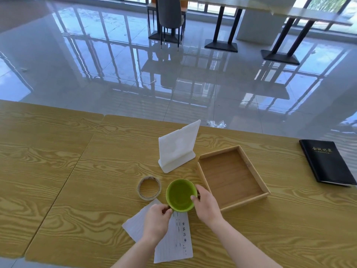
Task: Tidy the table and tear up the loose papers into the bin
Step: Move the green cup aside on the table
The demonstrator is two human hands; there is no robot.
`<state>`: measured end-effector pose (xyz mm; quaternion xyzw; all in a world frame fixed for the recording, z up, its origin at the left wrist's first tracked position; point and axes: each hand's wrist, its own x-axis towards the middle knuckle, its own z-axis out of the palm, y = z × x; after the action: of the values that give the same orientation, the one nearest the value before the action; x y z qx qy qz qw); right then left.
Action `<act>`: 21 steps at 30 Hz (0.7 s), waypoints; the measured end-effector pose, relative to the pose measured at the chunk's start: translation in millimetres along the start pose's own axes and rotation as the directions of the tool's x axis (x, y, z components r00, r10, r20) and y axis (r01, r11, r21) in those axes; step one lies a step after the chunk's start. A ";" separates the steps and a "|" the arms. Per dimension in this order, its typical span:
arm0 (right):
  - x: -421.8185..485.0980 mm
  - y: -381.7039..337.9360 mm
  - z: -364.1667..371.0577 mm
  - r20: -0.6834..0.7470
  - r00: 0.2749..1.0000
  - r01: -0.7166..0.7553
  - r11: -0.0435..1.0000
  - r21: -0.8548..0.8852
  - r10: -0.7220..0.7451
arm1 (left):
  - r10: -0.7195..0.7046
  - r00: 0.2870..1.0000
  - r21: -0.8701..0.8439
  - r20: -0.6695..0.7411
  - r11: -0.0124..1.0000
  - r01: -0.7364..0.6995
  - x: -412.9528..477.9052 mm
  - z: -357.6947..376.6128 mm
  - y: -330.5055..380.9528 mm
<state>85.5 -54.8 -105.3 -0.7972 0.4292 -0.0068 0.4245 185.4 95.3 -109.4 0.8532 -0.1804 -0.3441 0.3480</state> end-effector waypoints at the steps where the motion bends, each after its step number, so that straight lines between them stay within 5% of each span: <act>1: -4.5 3.3 2.9 -0.005 1.000 -0.024 0.999 0.026 0.025 | 0.003 1.000 0.005 -0.004 1.000 -0.003 0.0 -0.7 -0.3; 7: -10.2 3.5 11.0 -0.010 0.980 -0.194 0.957 0.217 0.201 | 0.008 1.000 0.023 0.015 1.000 -0.008 -1.3 -4.4 1.9; 21: -0.9 -25.3 2.9 0.032 0.982 -0.177 0.862 0.475 0.184 | 0.018 0.991 -0.082 -0.131 0.996 -0.029 -17.7 -19.0 12.1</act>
<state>103.1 -45.4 -89.5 -0.6249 0.4899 -0.0777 0.6028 185.8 105.6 -82.6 0.8563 -0.1527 -0.2912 0.3983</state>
